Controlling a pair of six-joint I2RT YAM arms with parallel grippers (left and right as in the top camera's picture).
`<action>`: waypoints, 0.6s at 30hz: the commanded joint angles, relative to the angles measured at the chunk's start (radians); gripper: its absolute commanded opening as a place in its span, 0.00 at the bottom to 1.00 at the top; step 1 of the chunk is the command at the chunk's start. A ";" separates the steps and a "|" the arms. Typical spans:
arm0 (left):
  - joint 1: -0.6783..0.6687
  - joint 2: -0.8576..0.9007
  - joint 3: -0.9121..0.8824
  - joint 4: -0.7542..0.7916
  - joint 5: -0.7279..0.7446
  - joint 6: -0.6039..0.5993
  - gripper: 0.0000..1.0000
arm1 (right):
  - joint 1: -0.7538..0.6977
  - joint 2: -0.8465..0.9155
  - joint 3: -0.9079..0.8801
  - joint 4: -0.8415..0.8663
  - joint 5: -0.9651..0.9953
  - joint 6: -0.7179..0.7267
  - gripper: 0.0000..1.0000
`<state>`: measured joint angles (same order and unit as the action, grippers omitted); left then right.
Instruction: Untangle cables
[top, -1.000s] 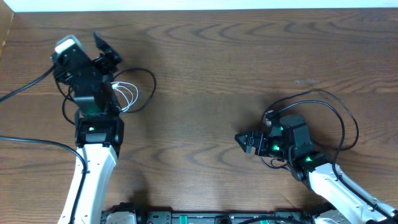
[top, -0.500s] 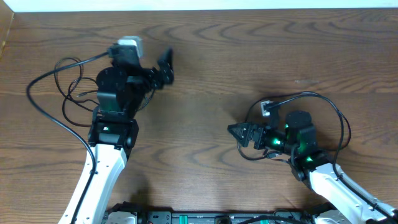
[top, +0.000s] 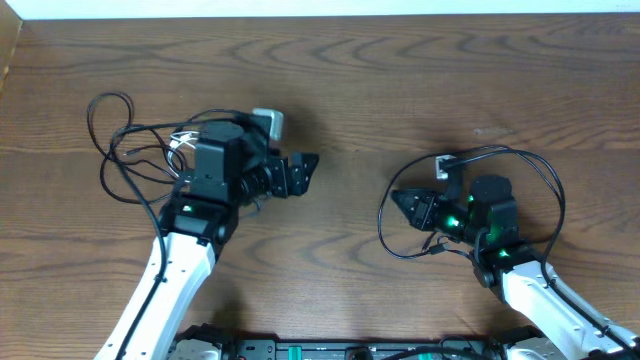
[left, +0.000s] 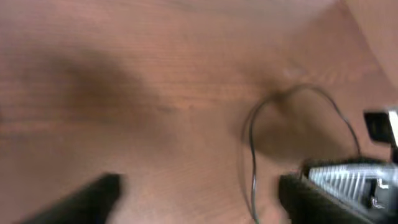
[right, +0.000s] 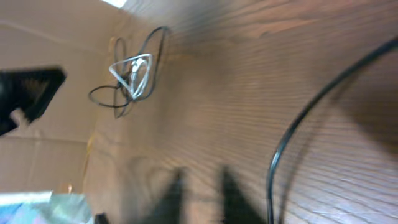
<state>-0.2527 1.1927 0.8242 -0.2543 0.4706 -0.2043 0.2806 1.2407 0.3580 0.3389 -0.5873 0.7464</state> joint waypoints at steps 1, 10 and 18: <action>-0.038 0.016 -0.011 -0.031 0.019 0.003 0.31 | -0.005 0.003 -0.003 0.002 0.046 -0.007 0.01; -0.145 0.116 -0.011 -0.105 0.019 0.004 0.08 | -0.027 0.003 -0.003 -0.025 0.107 -0.029 0.01; -0.220 0.221 -0.011 -0.108 0.019 0.004 0.08 | -0.158 0.003 -0.003 -0.117 0.137 -0.029 0.01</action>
<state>-0.4507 1.3865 0.8238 -0.3595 0.4736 -0.2062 0.1665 1.2411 0.3580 0.2340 -0.4736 0.7303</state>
